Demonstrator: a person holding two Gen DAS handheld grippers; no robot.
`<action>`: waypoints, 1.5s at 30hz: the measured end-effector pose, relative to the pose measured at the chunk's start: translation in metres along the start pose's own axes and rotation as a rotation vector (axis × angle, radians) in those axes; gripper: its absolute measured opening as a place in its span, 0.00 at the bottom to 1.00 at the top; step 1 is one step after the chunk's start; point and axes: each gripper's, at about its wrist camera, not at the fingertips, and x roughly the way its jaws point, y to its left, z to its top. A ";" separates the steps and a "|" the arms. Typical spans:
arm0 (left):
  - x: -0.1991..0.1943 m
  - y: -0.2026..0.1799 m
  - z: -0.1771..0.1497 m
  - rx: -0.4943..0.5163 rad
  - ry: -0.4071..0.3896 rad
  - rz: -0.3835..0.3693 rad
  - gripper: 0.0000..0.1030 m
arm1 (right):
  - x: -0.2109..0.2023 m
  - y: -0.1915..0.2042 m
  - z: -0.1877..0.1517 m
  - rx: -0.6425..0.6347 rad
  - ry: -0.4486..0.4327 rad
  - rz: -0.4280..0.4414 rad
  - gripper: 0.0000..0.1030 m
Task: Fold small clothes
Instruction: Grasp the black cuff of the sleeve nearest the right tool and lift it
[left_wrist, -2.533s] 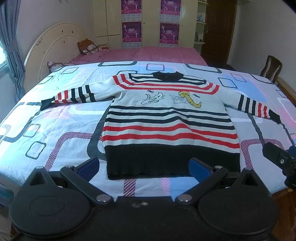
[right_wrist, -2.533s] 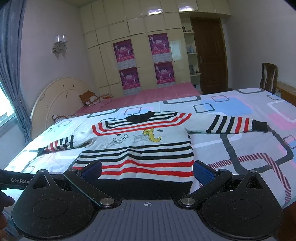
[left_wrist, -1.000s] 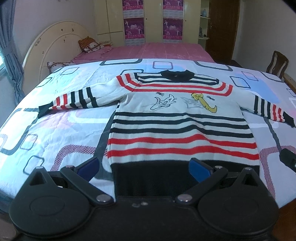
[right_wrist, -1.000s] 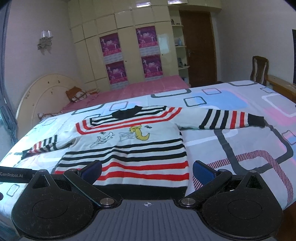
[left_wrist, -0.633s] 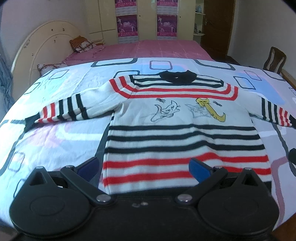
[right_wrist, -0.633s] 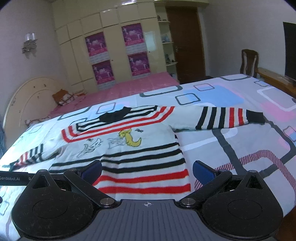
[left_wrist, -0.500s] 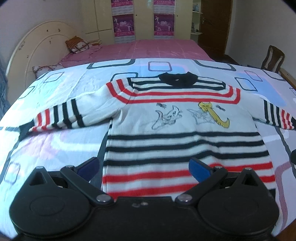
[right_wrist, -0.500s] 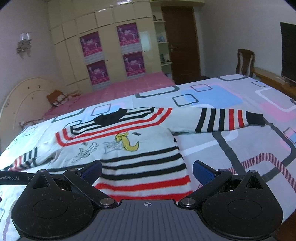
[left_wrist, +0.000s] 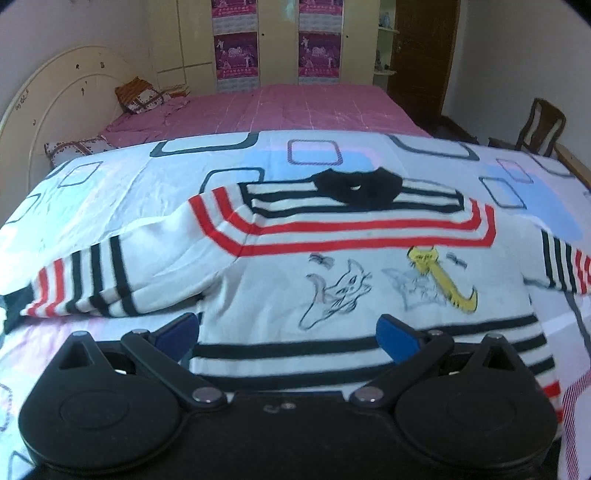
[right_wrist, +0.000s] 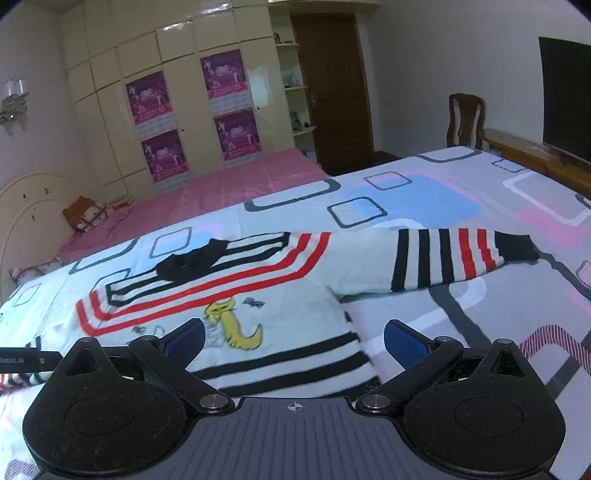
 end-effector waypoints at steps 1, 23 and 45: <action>0.005 -0.006 0.002 -0.013 -0.008 -0.004 0.99 | 0.006 -0.006 0.003 -0.006 0.000 -0.005 0.99; 0.089 -0.137 0.025 0.022 0.077 0.018 0.87 | 0.141 -0.247 0.047 0.186 0.134 -0.223 0.65; 0.106 -0.123 0.034 -0.006 0.067 0.006 0.63 | 0.143 -0.247 0.080 0.170 -0.083 -0.178 0.10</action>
